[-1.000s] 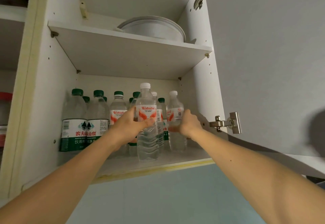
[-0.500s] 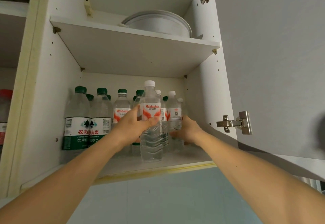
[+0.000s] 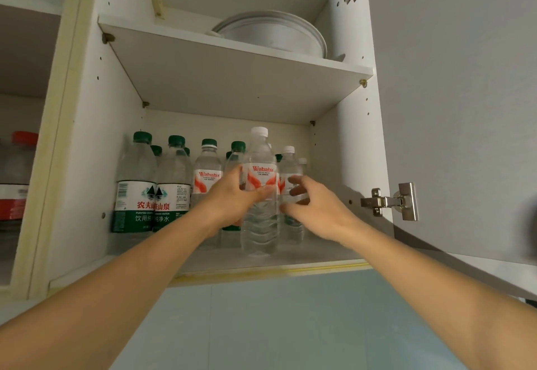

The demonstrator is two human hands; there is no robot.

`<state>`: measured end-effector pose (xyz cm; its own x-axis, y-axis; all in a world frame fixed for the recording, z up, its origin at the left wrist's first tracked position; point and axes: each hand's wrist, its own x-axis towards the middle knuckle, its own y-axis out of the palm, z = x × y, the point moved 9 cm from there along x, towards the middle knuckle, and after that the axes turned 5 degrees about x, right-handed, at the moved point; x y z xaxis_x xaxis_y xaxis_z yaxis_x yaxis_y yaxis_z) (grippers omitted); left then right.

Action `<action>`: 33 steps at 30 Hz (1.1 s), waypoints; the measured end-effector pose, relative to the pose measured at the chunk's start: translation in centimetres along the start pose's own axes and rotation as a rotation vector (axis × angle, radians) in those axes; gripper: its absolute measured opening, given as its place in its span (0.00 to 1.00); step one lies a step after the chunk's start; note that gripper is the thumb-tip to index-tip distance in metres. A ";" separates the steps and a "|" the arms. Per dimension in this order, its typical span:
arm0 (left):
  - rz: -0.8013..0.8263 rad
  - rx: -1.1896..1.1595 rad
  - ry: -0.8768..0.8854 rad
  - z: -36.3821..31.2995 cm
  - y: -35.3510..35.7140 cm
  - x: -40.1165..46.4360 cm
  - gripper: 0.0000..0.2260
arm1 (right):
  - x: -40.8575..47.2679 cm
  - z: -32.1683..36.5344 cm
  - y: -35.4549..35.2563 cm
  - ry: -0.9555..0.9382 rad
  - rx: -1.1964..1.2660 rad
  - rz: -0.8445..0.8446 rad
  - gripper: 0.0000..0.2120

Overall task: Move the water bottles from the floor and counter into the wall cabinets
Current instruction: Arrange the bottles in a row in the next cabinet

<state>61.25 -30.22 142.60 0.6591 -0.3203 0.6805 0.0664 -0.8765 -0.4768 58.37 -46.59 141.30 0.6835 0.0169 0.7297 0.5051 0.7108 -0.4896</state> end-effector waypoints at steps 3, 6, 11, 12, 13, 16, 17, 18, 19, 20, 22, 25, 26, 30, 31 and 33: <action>0.019 -0.068 -0.008 -1.2 1.8 0.2 0.12 | -2.1 1.6 0.5 -0.040 0.037 0.091 0.45; 0.042 -0.148 -0.035 -2.2 3.7 0.6 0.11 | -3.3 2.5 -0.1 -0.098 -0.009 0.010 0.53; 0.064 -0.236 -0.088 -2.5 6.1 1.6 0.20 | -3.9 1.5 -1.8 0.025 -0.160 -0.123 0.55; 0.086 -0.253 -0.098 -2.4 6.3 1.8 0.20 | -3.8 1.2 -2.1 0.043 -0.174 -0.123 0.54; 0.102 -0.249 -0.098 -2.2 6.3 2.1 0.22 | -3.7 0.9 -2.4 0.057 -0.181 -0.122 0.54; 0.010 0.055 0.047 -2.2 4.5 3.0 0.29 | -3.2 -0.2 -3.2 0.106 -0.221 -0.113 0.57; -0.046 0.197 0.114 -2.3 3.8 3.2 0.30 | -3.1 -0.7 -3.5 0.127 -0.234 -0.112 0.58; -0.094 0.352 0.182 -2.4 3.2 3.4 0.31 | -2.9 -1.2 -3.8 0.151 -0.253 -0.113 0.59; -0.132 0.519 0.258 -2.6 2.8 3.5 0.33 | -2.8 -1.6 -4.0 0.175 -0.278 -0.116 0.59; -0.156 0.698 0.335 -2.7 2.6 3.6 0.35 | -2.7 -2.1 -4.3 0.195 -0.302 -0.120 0.60; -0.167 1.018 0.454 -2.2 3.0 3.9 0.41 | -2.4 -2.8 -4.6 0.220 -0.350 -0.123 0.60; -0.114 1.254 0.483 -0.3 3.8 4.5 0.49 | -2.0 -3.8 -4.6 0.246 -0.422 -0.110 0.59; -0.103 1.270 0.471 0.3 3.9 4.7 0.51 | -1.9 -3.9 -4.5 0.251 -0.446 -0.100 0.58; -0.099 1.281 0.416 1.4 4.0 5.2 0.52 | -1.6 -3.9 -3.9 0.260 -0.636 -0.018 0.56; -0.101 1.283 0.404 1.5 3.9 5.2 0.52 | -1.8 -3.6 -3.7 0.250 -0.734 0.004 0.56; -0.105 1.288 0.382 1.6 3.8 5.2 0.51 | -2.3 -2.4 -3.3 0.199 -0.987 0.018 0.54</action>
<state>66.16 -34.65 143.45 0.3727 -0.5373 0.7566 0.8936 -0.0119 -0.4487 56.36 -50.67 140.10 0.7254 -0.1596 0.6696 0.6429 -0.1903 -0.7419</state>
